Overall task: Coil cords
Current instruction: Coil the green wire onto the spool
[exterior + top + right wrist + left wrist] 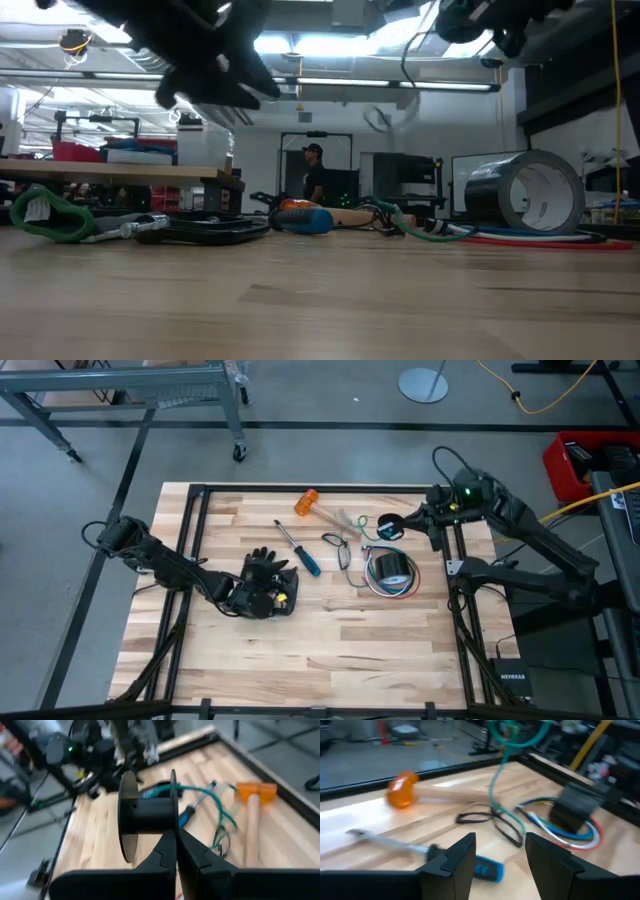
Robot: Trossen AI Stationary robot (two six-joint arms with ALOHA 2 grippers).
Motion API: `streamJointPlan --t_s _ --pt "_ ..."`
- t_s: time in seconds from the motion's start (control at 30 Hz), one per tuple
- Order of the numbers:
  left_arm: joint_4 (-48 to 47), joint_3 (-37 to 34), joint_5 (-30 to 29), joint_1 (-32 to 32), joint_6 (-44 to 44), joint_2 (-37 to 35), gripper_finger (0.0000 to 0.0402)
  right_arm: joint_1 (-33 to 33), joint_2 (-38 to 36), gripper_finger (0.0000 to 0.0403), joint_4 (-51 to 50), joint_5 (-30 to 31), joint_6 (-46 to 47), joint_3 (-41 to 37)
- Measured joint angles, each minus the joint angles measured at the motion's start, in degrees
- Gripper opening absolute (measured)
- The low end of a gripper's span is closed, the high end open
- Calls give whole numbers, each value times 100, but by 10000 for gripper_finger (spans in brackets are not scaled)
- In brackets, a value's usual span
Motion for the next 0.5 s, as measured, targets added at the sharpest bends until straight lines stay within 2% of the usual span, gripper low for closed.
streamJointPlan --t_s 0.27,0.4,0.5 --pt "2072 0 1362 602 2661 0 164 0 -886 1 1722 51 667 -1717" --pt "2715 0 2410 1034 3374 0 164 2 -1013 1 2207 192 592 -2147" --pt "3052 0 3316 1417 3533 0 164 4 -1007 1 2667 244 312 -2435"
